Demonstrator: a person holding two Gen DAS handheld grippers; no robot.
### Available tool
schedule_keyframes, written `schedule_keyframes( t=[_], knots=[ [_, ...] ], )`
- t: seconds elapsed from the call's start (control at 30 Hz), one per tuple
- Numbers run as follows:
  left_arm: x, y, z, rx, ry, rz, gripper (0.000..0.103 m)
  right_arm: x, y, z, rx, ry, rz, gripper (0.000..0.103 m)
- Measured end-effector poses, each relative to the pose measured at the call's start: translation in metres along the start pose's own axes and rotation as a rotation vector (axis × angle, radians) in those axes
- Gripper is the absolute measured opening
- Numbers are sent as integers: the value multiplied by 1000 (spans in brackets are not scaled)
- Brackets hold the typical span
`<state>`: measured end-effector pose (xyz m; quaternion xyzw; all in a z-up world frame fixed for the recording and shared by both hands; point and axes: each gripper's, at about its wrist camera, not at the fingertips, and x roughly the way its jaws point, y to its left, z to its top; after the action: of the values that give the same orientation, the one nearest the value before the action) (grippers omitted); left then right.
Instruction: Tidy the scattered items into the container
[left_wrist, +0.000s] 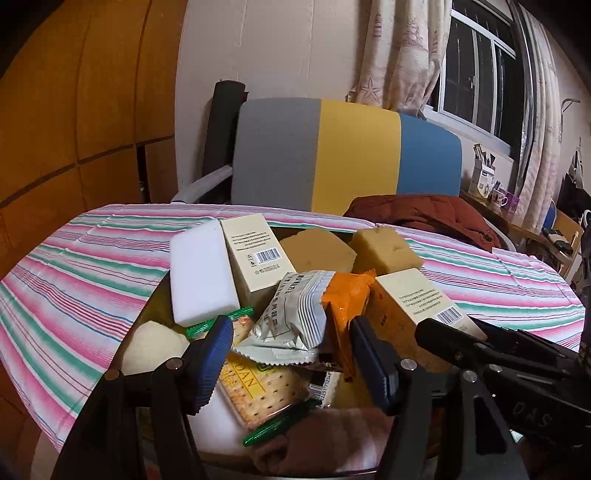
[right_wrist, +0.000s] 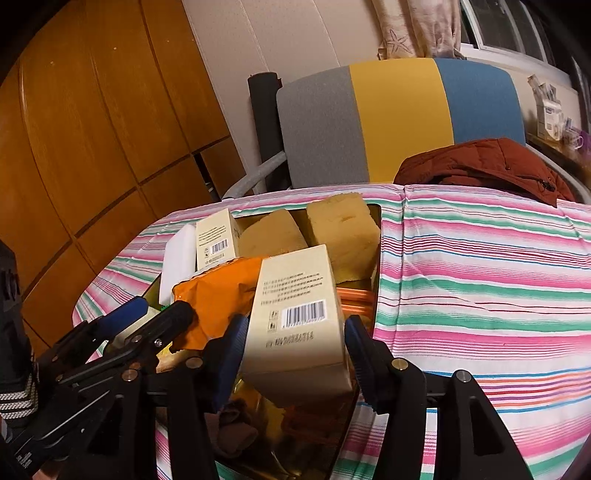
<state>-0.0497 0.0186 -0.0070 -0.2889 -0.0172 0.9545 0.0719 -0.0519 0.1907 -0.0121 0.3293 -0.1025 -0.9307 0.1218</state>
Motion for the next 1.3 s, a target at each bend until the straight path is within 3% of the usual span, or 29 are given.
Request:
schedule_keyframes(
  t=[0.57,0.83,1.3],
  knots=[
    [-33,9,-1,4,-50,105,73,-23,14,-4,-34,-52,-27,67],
    [-48,7,-2,14,-69,196,74,-35,20,-11,-61,-74,-63,73],
    [-66,6,-3,-43,-81,188,73,-45,25,-22,-76,-88,-108,79]
  ],
)
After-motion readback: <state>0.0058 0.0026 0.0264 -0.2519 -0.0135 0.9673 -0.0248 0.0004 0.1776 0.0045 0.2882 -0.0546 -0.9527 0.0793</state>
